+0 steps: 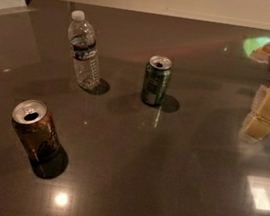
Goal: Move green can near orange can
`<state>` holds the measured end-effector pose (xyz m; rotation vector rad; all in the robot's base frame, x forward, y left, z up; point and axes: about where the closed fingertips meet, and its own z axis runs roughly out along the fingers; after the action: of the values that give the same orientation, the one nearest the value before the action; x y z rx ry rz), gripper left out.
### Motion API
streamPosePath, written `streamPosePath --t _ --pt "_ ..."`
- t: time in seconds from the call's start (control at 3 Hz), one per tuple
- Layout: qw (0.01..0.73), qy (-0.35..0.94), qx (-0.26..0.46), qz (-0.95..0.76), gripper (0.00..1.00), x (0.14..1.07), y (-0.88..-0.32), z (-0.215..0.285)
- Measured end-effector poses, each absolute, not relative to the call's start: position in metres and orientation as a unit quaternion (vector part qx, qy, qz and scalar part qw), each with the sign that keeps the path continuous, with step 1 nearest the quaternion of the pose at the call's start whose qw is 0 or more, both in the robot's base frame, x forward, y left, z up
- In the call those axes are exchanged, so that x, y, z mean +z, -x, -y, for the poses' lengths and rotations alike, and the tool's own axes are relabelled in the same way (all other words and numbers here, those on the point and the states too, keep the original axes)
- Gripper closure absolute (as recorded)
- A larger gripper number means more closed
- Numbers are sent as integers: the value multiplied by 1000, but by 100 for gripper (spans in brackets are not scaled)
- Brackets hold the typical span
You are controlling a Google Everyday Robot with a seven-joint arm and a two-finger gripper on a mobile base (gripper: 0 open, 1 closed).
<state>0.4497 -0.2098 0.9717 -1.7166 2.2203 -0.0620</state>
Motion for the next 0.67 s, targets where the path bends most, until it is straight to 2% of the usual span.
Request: streamPosePath --t 0.67 --pt "198 587 4 -785 0 939 -505 183"
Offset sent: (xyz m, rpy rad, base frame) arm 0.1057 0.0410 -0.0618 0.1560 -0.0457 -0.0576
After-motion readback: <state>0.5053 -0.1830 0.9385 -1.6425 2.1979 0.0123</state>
